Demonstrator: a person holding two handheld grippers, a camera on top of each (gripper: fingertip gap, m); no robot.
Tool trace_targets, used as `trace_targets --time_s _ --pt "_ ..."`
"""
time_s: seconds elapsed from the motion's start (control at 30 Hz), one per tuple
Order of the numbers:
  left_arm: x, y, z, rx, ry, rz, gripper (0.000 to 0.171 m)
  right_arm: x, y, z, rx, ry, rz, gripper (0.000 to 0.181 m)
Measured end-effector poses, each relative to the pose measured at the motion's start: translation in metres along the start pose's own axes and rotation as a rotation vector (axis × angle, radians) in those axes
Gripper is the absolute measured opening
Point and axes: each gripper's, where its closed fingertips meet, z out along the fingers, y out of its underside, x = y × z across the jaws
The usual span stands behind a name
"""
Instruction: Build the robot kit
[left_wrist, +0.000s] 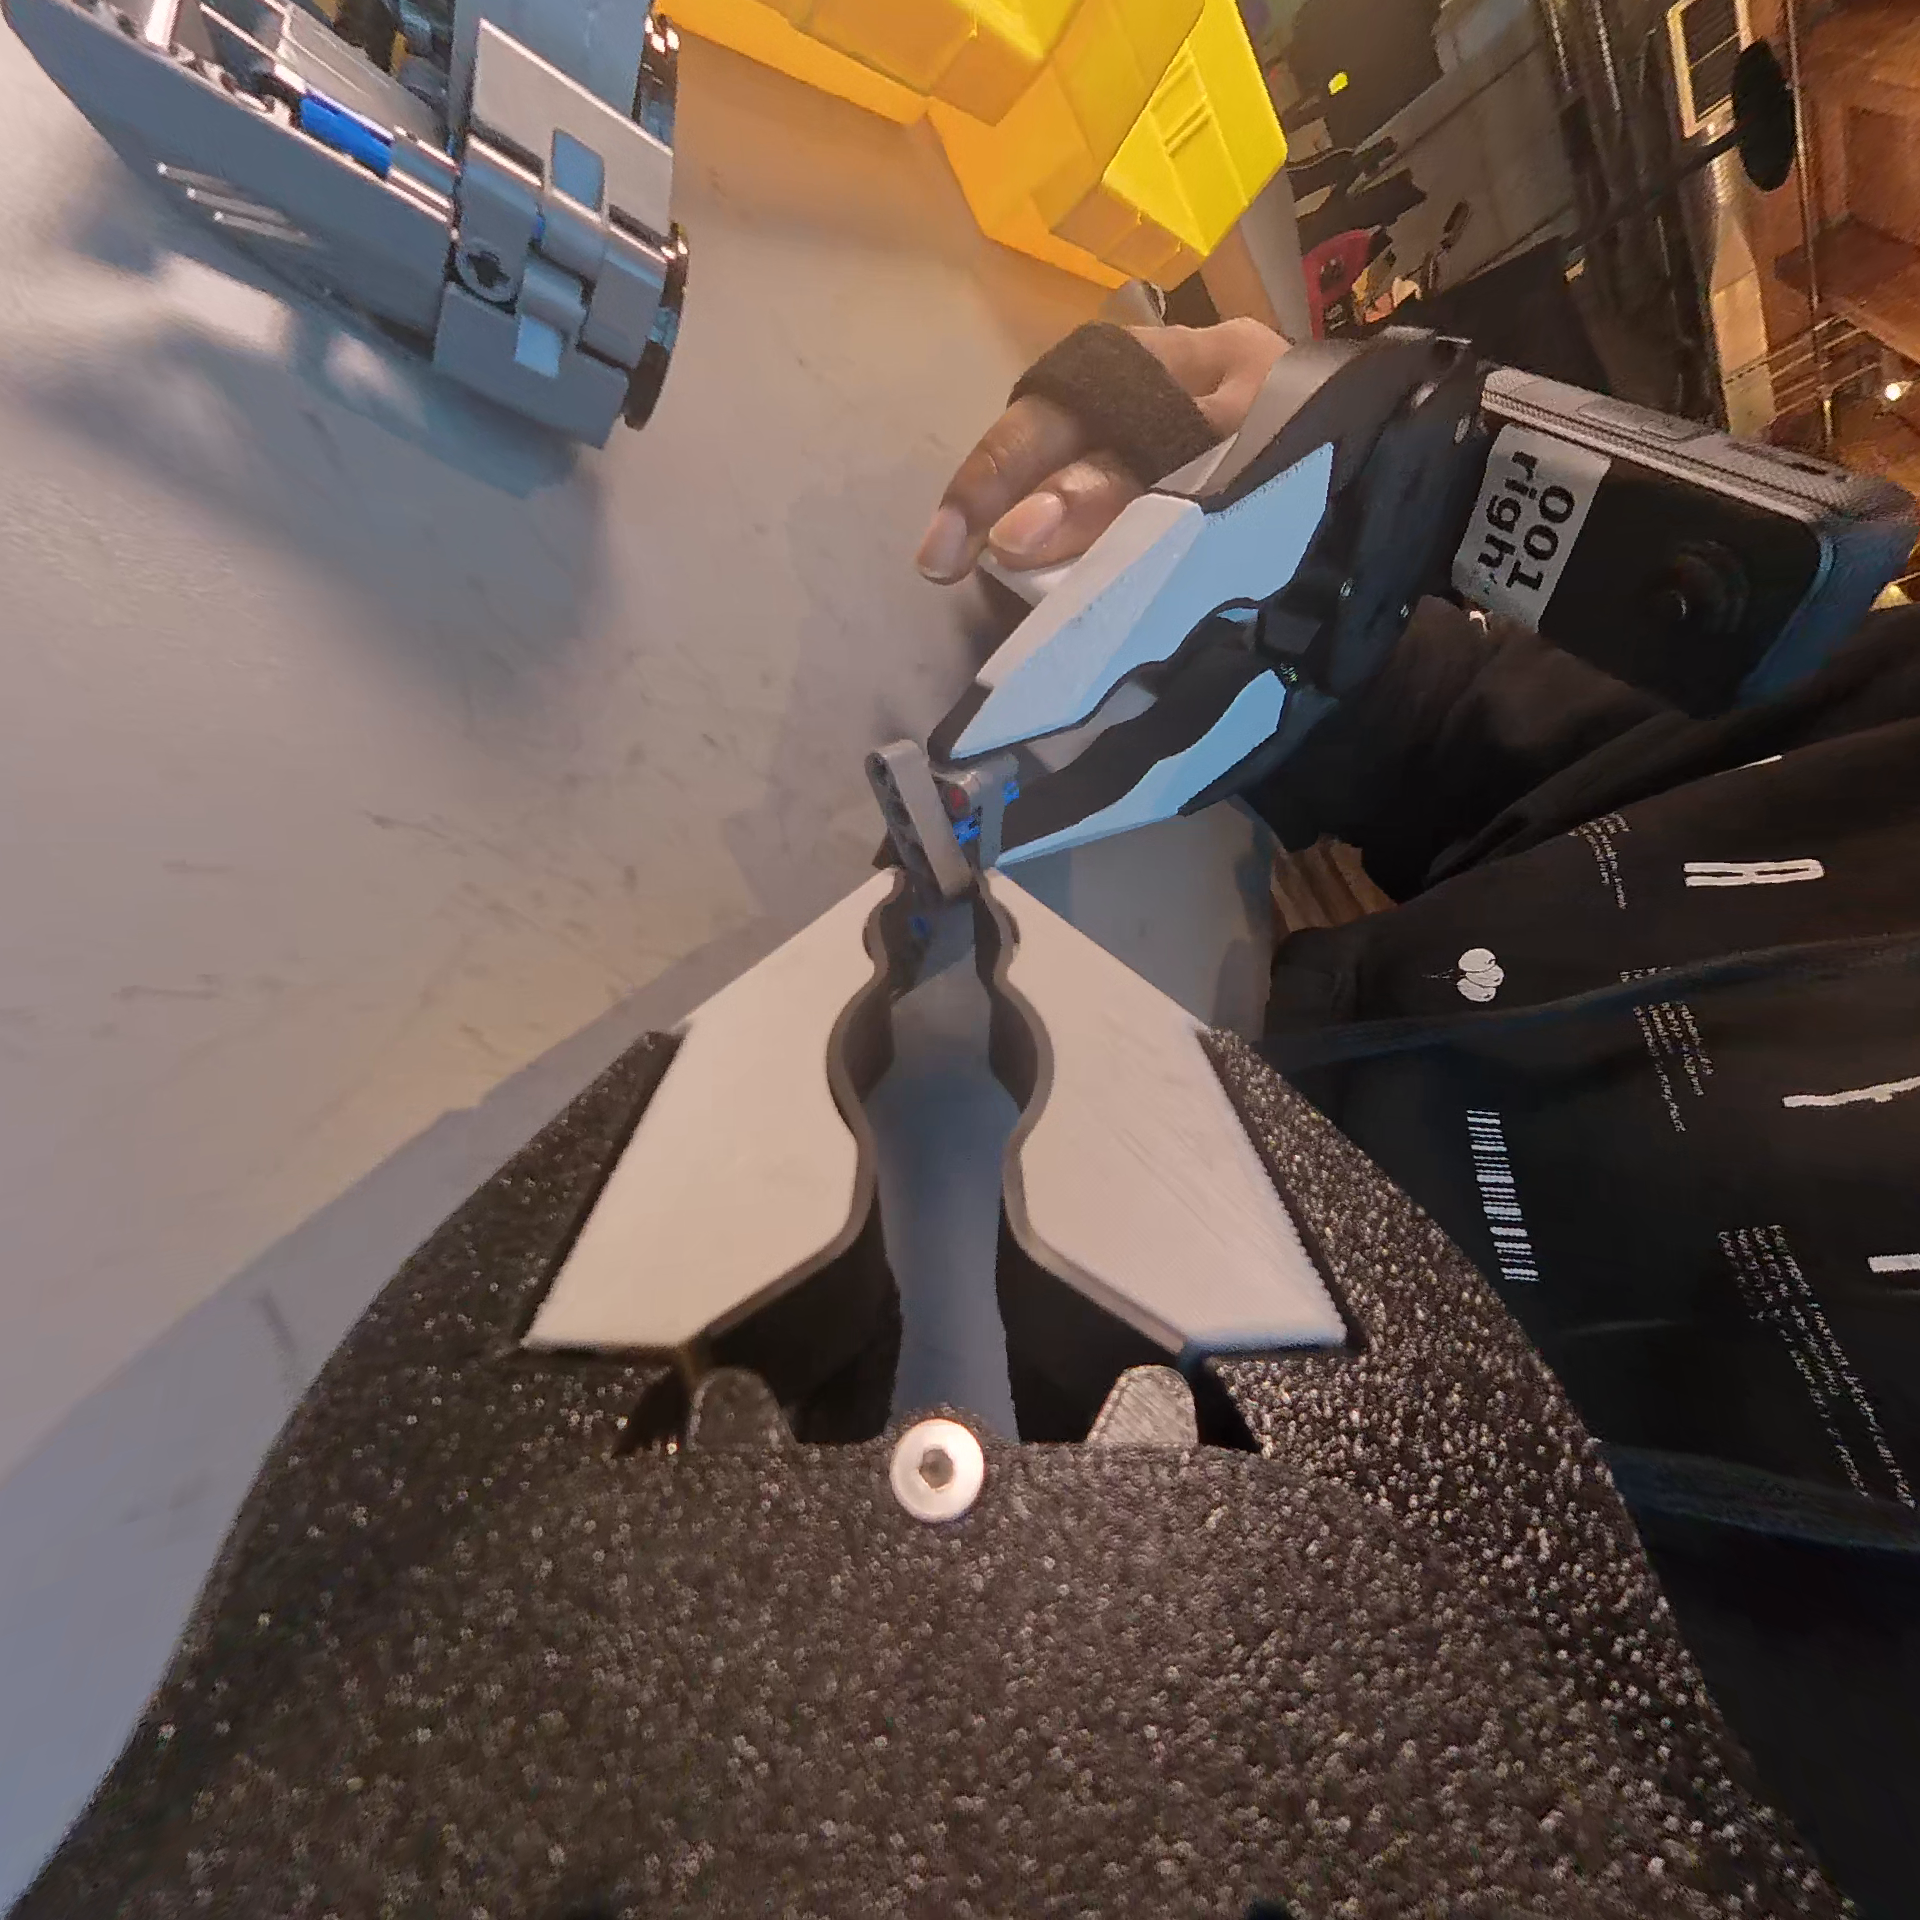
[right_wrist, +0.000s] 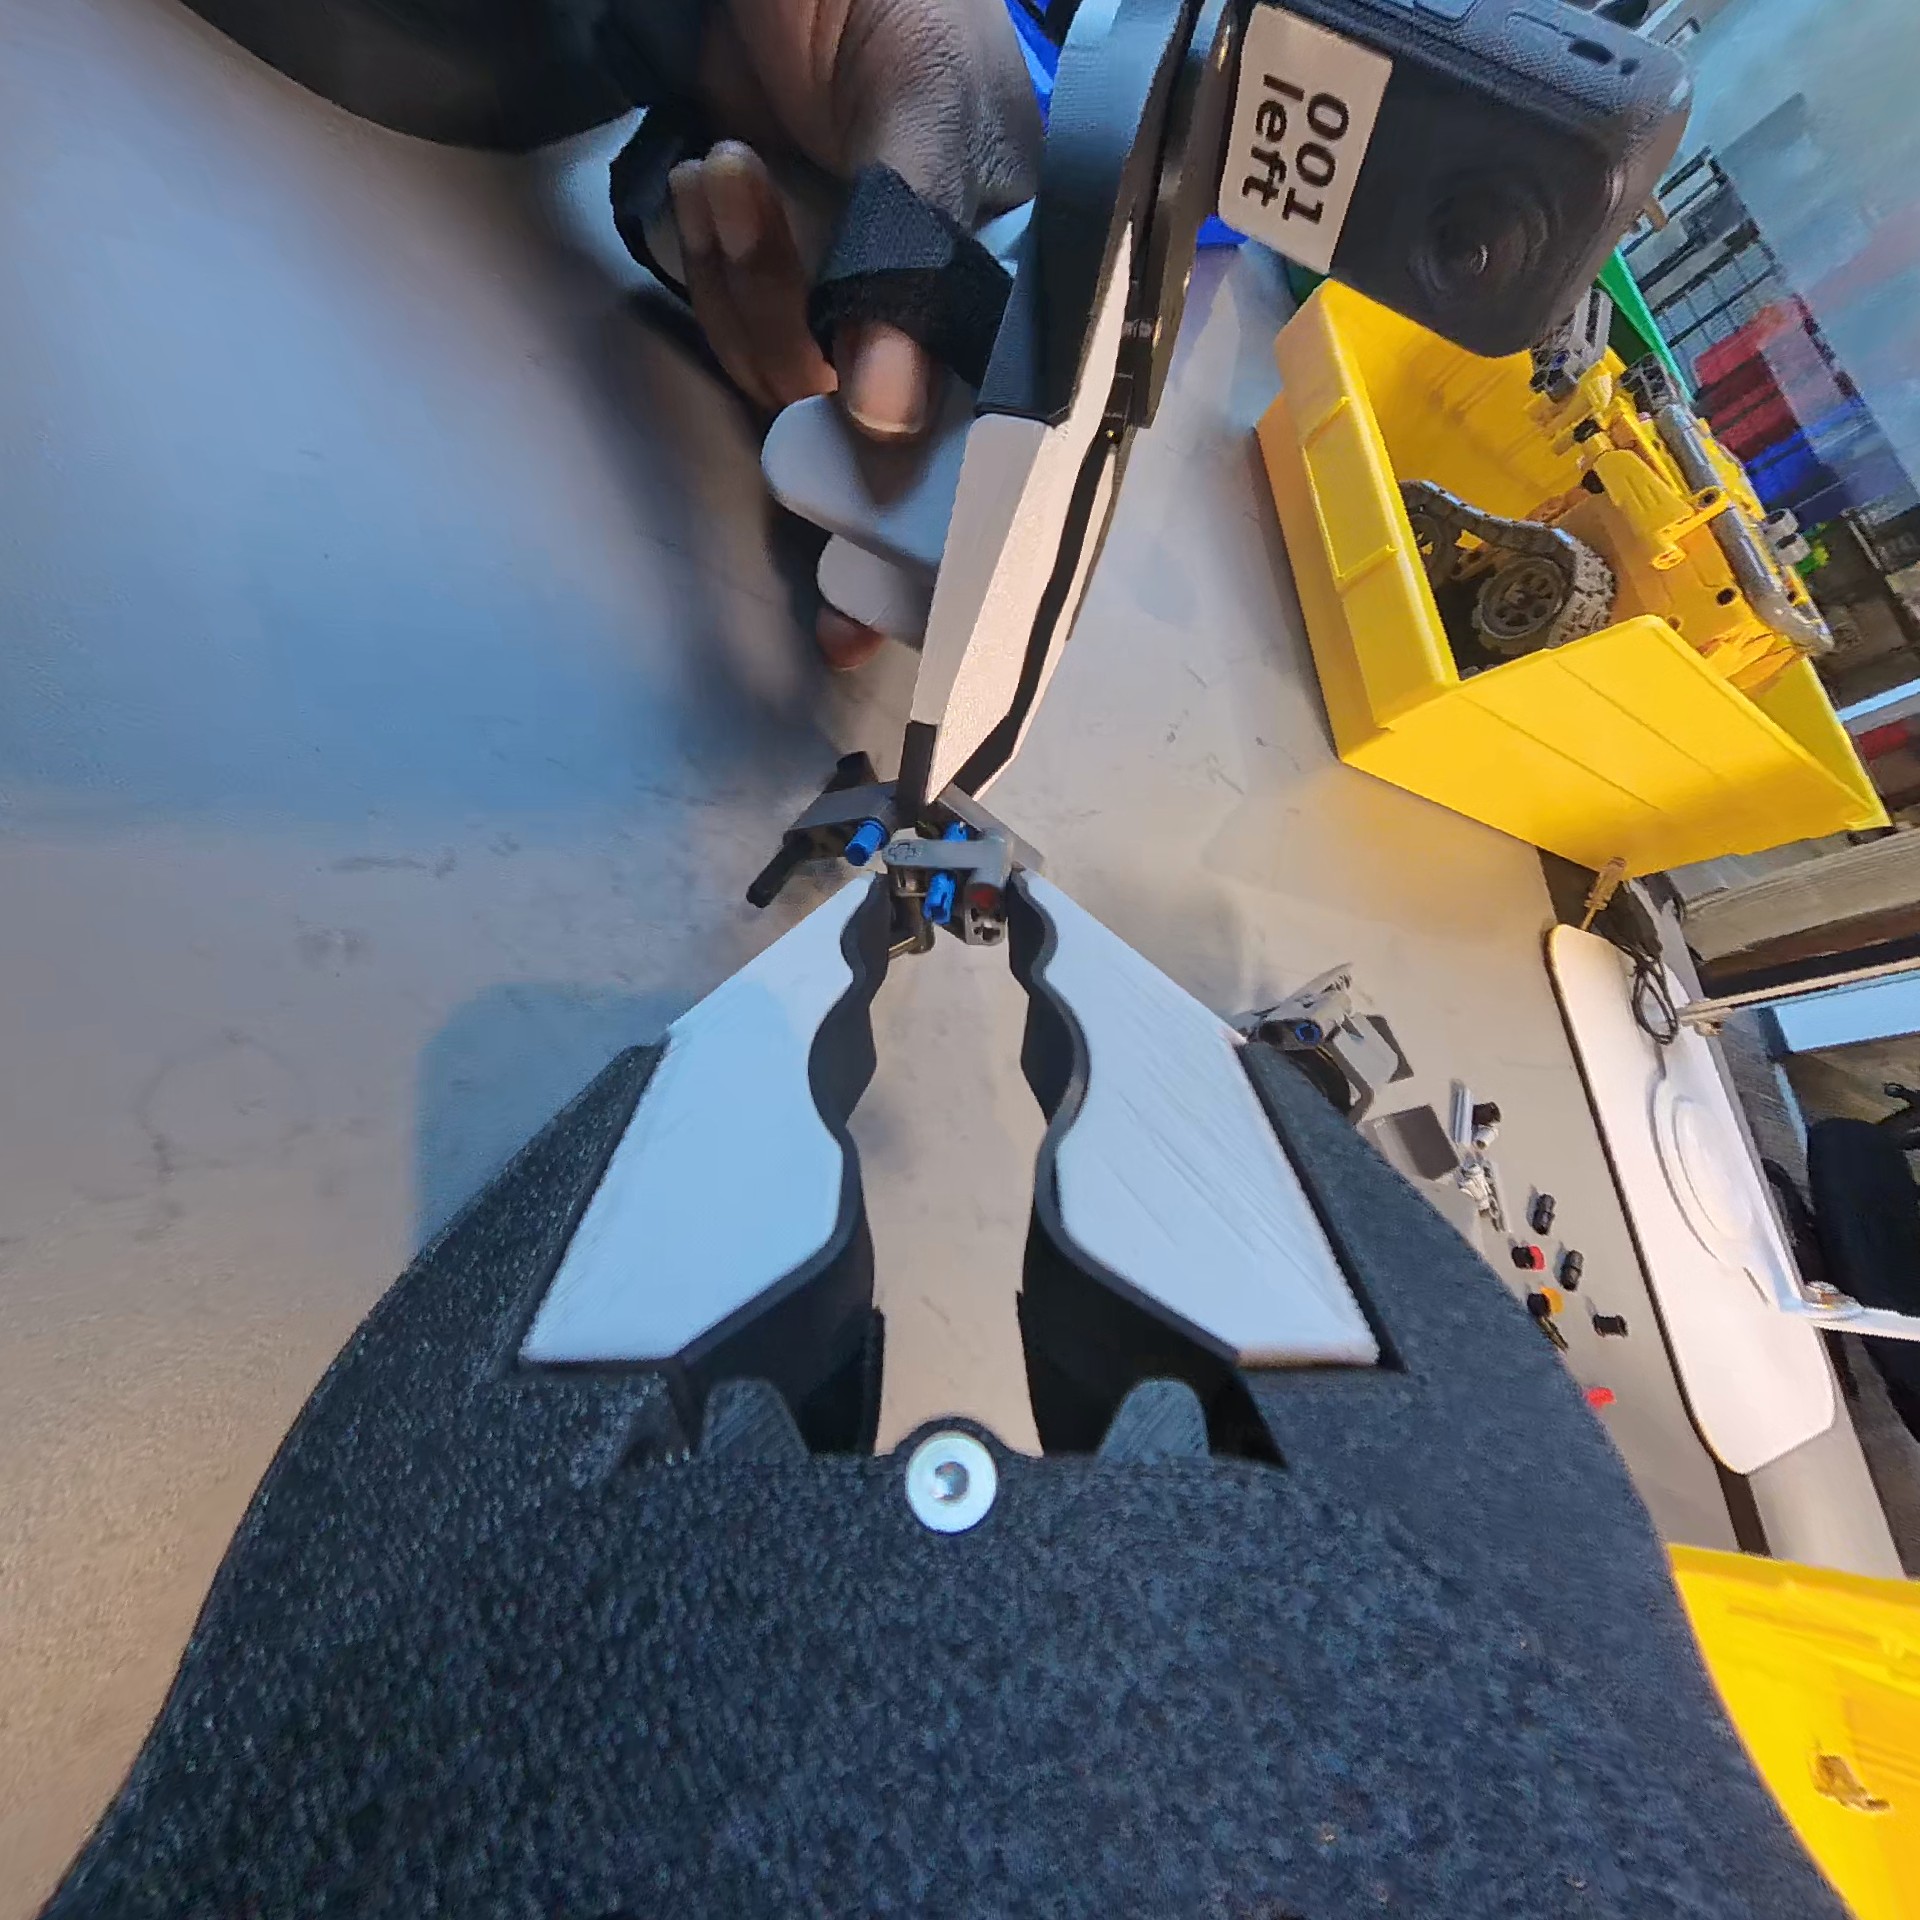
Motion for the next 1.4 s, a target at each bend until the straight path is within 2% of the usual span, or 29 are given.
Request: trace_targets --time_s 0.13,0.3,0.5,0.57,0.8,0.9,1.07,1.23,1.4 --pt "0.001 -0.001 -0.001 0.008 0.017 -0.022 0.01 0.002 0.0 0.001 -0.008 0.017 -0.007 0.021" --pt "-0.005 -0.004 0.0 0.017 -0.07 0.012 0.01 0.005 0.007 0.005 -0.096 0.045 -0.024 0.02" --pt "-0.015 -0.007 -0.001 -0.039 -0.358 0.245 0.009 0.009 0.012 0.01 -0.201 0.087 0.019 0.02" --pt "-0.017 -0.007 -0.001 -0.049 -0.406 0.28 0.009 0.009 0.012 0.011 -0.214 0.09 0.056 0.019" --pt "-0.02 -0.009 -0.002 -0.021 -0.41 0.282 0.009 0.011 0.013 0.013 -0.219 0.116 0.132 0.019" --pt "-0.021 -0.011 -0.001 -0.027 -0.472 0.347 0.009 0.011 0.014 0.013 -0.224 0.119 0.213 0.019" --pt "-0.022 -0.015 -0.002 0.005 -0.484 0.379 0.009 0.012 0.015 0.014 -0.17 0.1 0.391 0.018" --pt "-0.019 -0.02 -0.003 0.066 -0.378 0.344 0.01 0.016 0.013 0.012 -0.094 0.035 0.521 0.019" --pt "-0.015 -0.02 -0.002 0.076 -0.303 0.302 0.014 0.017 0.015 0.011 -0.102 0.048 0.471 0.02"
